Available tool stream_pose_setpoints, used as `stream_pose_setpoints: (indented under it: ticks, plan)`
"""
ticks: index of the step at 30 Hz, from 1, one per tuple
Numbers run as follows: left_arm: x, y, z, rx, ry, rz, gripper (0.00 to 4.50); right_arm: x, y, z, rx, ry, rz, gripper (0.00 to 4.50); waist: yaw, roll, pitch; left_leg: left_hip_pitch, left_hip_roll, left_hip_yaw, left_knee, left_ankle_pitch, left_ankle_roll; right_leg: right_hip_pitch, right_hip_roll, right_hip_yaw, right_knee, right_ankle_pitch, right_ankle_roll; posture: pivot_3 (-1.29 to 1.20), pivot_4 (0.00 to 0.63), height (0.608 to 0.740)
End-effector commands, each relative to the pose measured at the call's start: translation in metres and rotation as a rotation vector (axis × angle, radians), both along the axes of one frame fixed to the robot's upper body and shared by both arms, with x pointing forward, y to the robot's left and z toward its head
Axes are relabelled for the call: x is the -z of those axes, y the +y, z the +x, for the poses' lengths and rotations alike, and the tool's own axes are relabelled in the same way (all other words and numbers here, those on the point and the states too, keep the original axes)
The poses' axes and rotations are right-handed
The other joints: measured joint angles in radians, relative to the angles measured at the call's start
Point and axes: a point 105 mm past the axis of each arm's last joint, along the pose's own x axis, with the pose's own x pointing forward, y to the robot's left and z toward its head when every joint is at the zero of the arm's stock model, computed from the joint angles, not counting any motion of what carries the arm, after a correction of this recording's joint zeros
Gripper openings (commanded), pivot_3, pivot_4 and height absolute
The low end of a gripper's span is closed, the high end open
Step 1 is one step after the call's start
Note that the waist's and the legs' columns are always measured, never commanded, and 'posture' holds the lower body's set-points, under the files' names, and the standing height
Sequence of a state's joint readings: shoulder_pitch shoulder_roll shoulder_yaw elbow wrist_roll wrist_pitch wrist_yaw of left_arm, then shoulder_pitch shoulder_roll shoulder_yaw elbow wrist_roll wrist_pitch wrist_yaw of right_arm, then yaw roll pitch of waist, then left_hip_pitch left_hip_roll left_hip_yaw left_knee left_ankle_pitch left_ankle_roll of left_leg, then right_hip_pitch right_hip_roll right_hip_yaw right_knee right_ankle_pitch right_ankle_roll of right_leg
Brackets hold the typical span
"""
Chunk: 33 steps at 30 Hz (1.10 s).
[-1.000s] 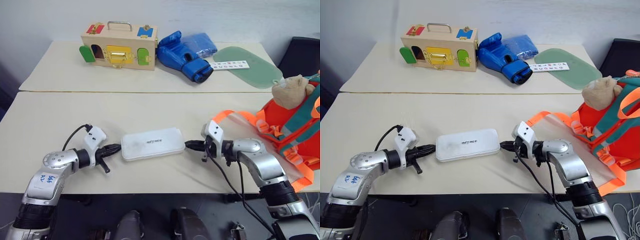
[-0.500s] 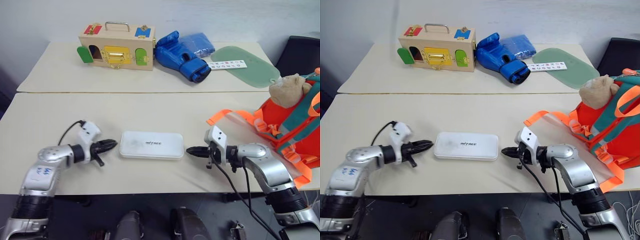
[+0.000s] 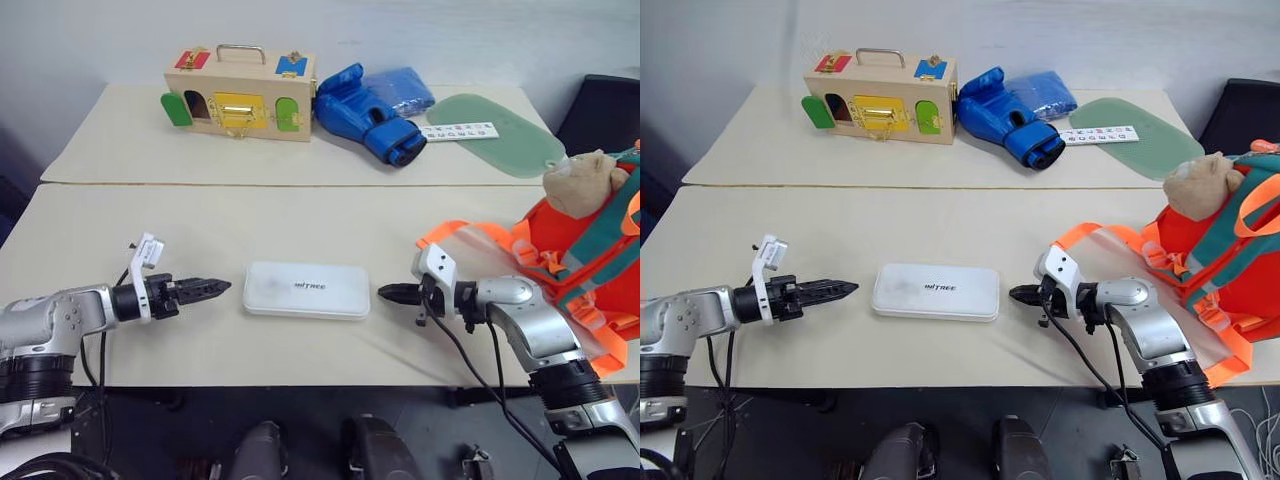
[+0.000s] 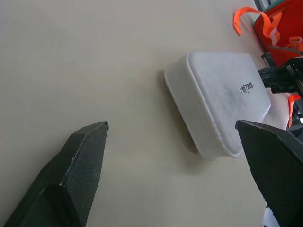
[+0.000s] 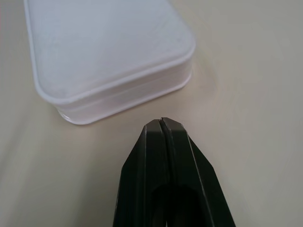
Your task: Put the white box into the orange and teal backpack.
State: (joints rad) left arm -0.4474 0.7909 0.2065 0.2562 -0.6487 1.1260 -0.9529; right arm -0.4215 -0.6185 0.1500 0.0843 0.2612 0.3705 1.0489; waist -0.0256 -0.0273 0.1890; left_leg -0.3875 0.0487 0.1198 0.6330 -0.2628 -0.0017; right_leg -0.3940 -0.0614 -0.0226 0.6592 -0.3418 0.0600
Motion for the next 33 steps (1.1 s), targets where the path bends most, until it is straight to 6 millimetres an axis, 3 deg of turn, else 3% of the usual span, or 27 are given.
stream_pose_setpoints:
  ticks: [1,11,15,26,33]
  plan:
    - [0.005,-0.015,-0.006,0.077,0.115,-0.081,4.46,-0.008,0.003,0.0,-0.02,-0.041,0.005,0.0,-0.001,0.0,0.0,0.0,0.0,0.0,0.0,0.0,0.0,0.0,0.0,0.0,0.0,0.0,0.0,0.0,0.15,0.74]
    - [0.015,-0.066,0.002,0.245,0.292,-0.159,4.46,-0.006,0.007,-0.008,-0.029,-0.057,-0.011,0.0,0.0,0.0,0.0,-0.002,-0.001,0.001,0.003,0.0,-0.001,0.0,0.0,0.001,0.0,0.0,0.0,0.0,0.15,0.74]
    - [0.018,-0.084,0.018,0.255,0.289,-0.156,4.46,-0.007,0.007,-0.012,-0.031,-0.07,-0.017,0.0,0.003,0.0,0.0,-0.002,-0.001,0.001,0.004,0.0,-0.001,0.0,0.0,0.001,0.0,0.0,0.0,0.0,0.15,0.74]
    - [-0.005,-0.094,0.031,0.326,0.238,-0.181,4.46,-0.002,0.006,-0.015,-0.012,-0.084,-0.026,0.0,0.008,0.0,0.0,-0.003,-0.001,0.0,0.009,-0.001,0.0,0.001,0.0,0.0,0.002,0.0,0.001,0.0,0.15,0.74]
    - [-0.012,-0.104,0.028,0.406,0.227,-0.21,2.24,-0.003,0.011,-0.014,-0.008,-0.09,-0.011,0.0,-0.002,0.0,0.0,-0.006,0.0,0.0,0.011,-0.001,0.0,-0.001,0.001,0.0,0.002,0.0,0.001,0.0,0.15,0.74]
